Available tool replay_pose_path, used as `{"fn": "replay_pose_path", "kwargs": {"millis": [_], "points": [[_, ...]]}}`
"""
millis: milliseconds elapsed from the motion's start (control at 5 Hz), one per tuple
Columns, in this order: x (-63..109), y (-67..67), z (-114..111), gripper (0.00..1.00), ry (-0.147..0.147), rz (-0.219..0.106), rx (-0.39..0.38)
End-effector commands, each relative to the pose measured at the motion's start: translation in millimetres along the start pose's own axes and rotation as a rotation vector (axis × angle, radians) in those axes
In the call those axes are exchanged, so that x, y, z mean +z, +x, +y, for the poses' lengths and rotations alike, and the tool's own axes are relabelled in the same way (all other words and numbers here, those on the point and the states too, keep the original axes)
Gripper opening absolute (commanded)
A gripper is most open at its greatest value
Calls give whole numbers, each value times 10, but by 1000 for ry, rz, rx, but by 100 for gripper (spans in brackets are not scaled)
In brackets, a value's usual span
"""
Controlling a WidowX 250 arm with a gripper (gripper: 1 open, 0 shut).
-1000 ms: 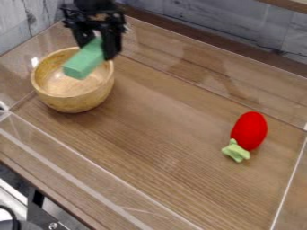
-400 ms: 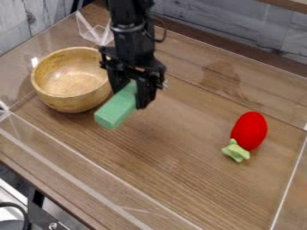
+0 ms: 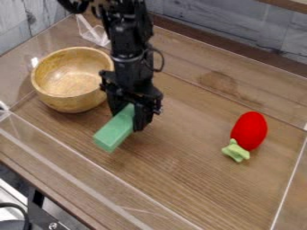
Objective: Remove the green object from the brown bowl and put it on the table
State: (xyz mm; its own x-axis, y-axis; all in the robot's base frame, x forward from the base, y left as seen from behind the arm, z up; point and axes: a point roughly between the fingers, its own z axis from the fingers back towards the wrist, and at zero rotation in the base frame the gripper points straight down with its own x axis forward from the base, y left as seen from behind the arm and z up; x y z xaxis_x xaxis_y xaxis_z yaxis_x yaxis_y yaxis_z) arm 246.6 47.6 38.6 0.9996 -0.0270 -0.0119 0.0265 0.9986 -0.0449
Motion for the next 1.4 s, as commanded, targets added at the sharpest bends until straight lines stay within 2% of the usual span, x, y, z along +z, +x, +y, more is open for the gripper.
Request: {"fn": "replay_pose_path", "kwargs": {"millis": [0,200,800,1000,1200], "points": [[-43,13,7,0,17,-23,-22],[-123,-6,11,0,18,-15,-29],[-132,-18,23,0,15,7,-12],[19,7,28,100,-5,-9,3],[173,30,37,100,-26,-26,20]]}}
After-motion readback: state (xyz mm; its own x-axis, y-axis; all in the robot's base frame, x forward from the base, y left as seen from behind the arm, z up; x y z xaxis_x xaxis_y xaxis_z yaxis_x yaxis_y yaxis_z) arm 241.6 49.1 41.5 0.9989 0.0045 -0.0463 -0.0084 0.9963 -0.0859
